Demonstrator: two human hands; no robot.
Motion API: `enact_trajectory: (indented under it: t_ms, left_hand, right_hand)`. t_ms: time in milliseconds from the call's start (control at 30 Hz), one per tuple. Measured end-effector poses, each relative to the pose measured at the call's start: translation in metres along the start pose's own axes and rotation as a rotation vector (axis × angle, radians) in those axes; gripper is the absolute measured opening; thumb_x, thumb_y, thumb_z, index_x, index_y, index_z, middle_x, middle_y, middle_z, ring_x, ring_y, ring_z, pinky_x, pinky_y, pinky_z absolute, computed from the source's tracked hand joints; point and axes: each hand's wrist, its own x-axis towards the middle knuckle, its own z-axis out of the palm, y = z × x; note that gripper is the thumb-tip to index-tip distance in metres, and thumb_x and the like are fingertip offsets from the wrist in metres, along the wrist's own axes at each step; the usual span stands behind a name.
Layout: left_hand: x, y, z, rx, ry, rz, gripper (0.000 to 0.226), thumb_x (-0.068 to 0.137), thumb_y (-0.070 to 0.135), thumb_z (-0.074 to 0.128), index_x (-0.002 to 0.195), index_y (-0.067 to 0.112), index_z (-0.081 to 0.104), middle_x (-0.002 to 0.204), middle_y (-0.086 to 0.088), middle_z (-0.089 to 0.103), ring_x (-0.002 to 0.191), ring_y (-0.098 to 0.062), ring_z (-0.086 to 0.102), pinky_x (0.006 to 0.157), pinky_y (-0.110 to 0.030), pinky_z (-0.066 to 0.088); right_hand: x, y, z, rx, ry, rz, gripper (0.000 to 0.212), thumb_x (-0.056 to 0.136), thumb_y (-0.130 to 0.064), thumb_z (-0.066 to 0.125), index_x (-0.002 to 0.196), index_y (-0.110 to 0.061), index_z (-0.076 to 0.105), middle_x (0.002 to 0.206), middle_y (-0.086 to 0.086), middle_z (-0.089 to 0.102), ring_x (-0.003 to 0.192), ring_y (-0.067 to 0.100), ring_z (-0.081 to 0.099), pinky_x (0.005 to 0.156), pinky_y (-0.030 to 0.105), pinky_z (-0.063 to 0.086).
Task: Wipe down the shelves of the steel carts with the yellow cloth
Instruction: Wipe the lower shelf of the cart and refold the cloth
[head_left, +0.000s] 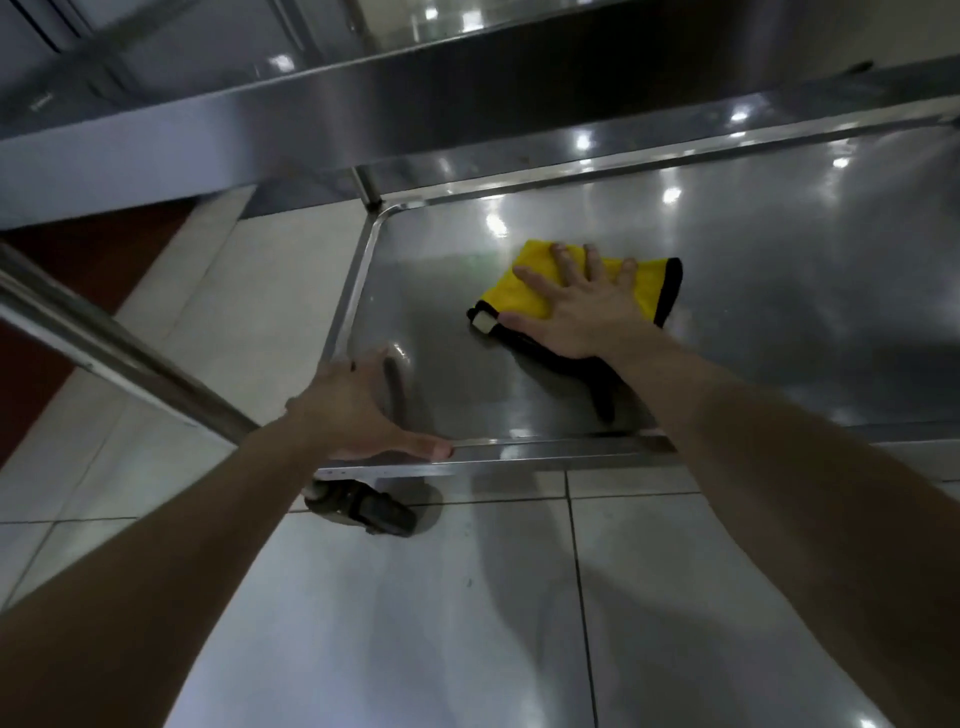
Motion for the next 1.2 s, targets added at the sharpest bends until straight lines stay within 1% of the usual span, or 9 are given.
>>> enact_trajectory:
  t_ms: [200,367,533,700,767,833,933,1033,1200]
  left_hand:
    - [0.001,-0.003,0.007,0.113,0.036,-0.035,0.170,0.019,0.119,0.050,0.166,0.040,0.019,0.168,0.001,0.030,0.159,-0.027,0.027,0.119,-0.068,0.037]
    - [0.001,-0.002,0.006,0.097,0.040,-0.030,0.166,0.021,0.118,0.053,0.166,0.042,0.023,0.167,-0.004,0.032,0.160,-0.030,0.023,0.118,-0.067,0.039]
    - [-0.007,0.002,0.003,0.085,0.030,-0.012,0.158,0.018,0.118,0.052,0.153,0.037,0.042,0.149,-0.009,0.047,0.152,-0.035,0.033,0.115,-0.064,0.043]
    - [-0.023,0.014,-0.002,0.065,0.056,0.010,0.132,0.030,0.111,0.066,0.137,0.034,0.057,0.141,-0.002,0.060,0.139,-0.032,0.050,0.112,-0.059,0.046]
    - [-0.035,0.023,0.000,0.163,0.149,0.021,0.125,0.043,0.105,0.071,0.143,0.032,0.054,0.146,-0.003,0.058,0.141,-0.032,0.050,0.112,-0.058,0.045]
    - [-0.046,0.036,0.006,0.250,0.239,0.069,0.123,0.057,0.095,0.076,0.154,0.027,0.046,0.153,-0.006,0.053,0.142,-0.033,0.051,0.112,-0.055,0.046]
    - [-0.053,0.051,0.013,0.102,0.203,0.134,0.115,0.066,0.075,0.089,0.158,0.024,0.044,0.156,-0.009,0.049,0.142,-0.034,0.051,0.112,-0.051,0.049]
    - [-0.055,0.067,0.015,-0.009,0.125,0.123,0.117,0.064,0.065,0.096,0.158,0.018,0.044,0.157,-0.012,0.050,0.145,-0.035,0.049,0.115,-0.051,0.048]
    - [-0.042,0.094,0.022,-0.021,0.092,0.136,0.085,0.069,0.039,0.101,0.137,0.012,0.057,0.129,-0.011,0.070,0.123,-0.034,0.066,0.087,-0.036,0.049]
  right_hand:
    - [0.065,-0.055,-0.005,-0.016,-0.018,-0.018,0.100,0.079,-0.103,0.009,0.167,-0.054,0.008,0.181,0.006,-0.006,0.163,0.046,-0.010,0.117,0.082,-0.009]
    - [0.020,-0.089,0.006,-0.004,-0.029,-0.157,0.099,0.080,-0.102,0.009,0.167,-0.054,0.007,0.181,0.004,-0.008,0.164,0.043,-0.012,0.119,0.080,-0.009]
    - [-0.073,-0.093,0.028,0.031,0.035,-0.111,0.090,0.085,-0.094,0.008,0.166,-0.056,0.012,0.181,0.001,-0.007,0.165,0.040,-0.009,0.120,0.078,-0.010]
    - [-0.125,-0.048,0.020,0.070,0.015,0.116,0.082,0.093,-0.089,0.016,0.167,-0.054,0.012,0.181,0.002,-0.008,0.164,0.044,-0.009,0.120,0.079,-0.008]
    - [-0.137,-0.038,0.009,0.075,-0.015,0.115,0.083,0.094,-0.089,0.020,0.168,-0.052,0.013,0.181,0.003,-0.007,0.163,0.044,-0.006,0.121,0.079,-0.004]
    - [-0.146,-0.026,-0.008,0.072,0.009,0.049,0.084,0.092,-0.091,0.018,0.167,-0.053,0.015,0.181,0.001,0.000,0.164,0.041,-0.001,0.123,0.077,0.002]
    - [-0.145,0.002,-0.036,-0.095,0.067,-0.260,0.089,0.087,-0.085,0.000,0.167,-0.051,0.017,0.181,-0.001,0.008,0.167,0.028,-0.001,0.127,0.070,0.001]
    - [-0.126,0.024,-0.047,-0.224,0.052,-0.527,0.077,0.098,-0.077,0.015,0.169,-0.046,0.017,0.181,-0.003,0.006,0.167,0.022,-0.002,0.131,0.062,-0.002]
    - [-0.112,-0.005,-0.002,-0.136,-0.049,-0.478,0.080,0.095,-0.084,0.020,0.168,-0.052,0.012,0.181,-0.007,0.003,0.167,0.020,-0.003,0.131,0.060,-0.003]
